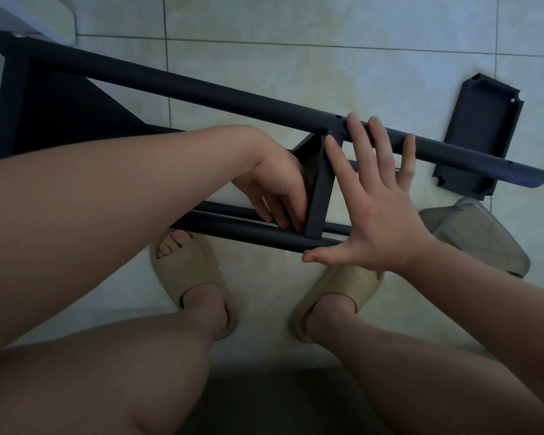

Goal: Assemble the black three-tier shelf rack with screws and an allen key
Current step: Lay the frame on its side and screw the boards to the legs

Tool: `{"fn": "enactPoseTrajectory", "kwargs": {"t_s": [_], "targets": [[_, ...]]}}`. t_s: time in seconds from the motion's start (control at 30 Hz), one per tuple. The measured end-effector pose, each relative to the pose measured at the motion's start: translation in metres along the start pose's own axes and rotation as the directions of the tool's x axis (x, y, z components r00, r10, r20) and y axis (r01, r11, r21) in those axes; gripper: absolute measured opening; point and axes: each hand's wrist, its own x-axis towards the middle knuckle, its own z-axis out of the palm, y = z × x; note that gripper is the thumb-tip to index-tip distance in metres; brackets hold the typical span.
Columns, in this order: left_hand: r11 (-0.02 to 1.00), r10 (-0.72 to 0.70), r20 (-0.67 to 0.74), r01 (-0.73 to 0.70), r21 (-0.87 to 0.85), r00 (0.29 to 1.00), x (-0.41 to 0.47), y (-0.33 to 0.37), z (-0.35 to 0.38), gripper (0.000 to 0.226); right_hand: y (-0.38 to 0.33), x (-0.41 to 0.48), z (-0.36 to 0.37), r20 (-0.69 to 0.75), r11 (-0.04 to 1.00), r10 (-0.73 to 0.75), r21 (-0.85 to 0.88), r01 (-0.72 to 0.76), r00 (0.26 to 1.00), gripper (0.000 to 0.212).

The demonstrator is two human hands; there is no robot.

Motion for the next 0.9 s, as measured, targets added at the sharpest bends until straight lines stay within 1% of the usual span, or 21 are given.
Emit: {"fn": "enactPoseTrajectory", "kwargs": {"t_s": [0.1,0.43,0.57,0.7,0.8,0.9], "targets": [[1.0,0.007,-0.003,-0.007,0.012,1.0,-0.0008,0.0007,-0.0002,0.017,-0.0001,0.0,0.0001,-0.002,1.0,-0.001,0.0,0.001,1.0,0.139],[1.0,0.014,-0.026,-0.015,-0.026,1.0,0.0057,0.0003,0.0034,0.013,-0.0004,-0.0003,-0.0002,0.0,1.0,0.003,0.001,-0.003,1.0,0.14],[0.999,0.017,-0.016,-0.018,-0.037,1.0,0.0046,-0.0003,0.0025,0.016,0.0002,-0.0003,0.0007,-0.005,1.0,0.001,0.001,-0.001,1.0,0.14],[1.0,-0.004,0.01,0.003,0.017,1.0,0.0009,0.0017,-0.0023,0.022,0.0011,0.0002,0.0012,-0.011,1.0,-0.002,0.003,0.002,1.0,0.139],[0.998,-0.017,0.012,0.016,0.063,1.0,-0.0008,0.0025,-0.0035,0.016,0.0009,0.0003,0.0021,-0.017,1.0,-0.006,0.004,0.006,1.0,0.138],[0.998,-0.01,-0.003,0.011,0.066,1.0,0.0017,0.0012,-0.0012,0.015,0.0009,-0.0001,0.0028,-0.018,1.0,-0.005,0.003,0.005,1.0,0.138]]}}
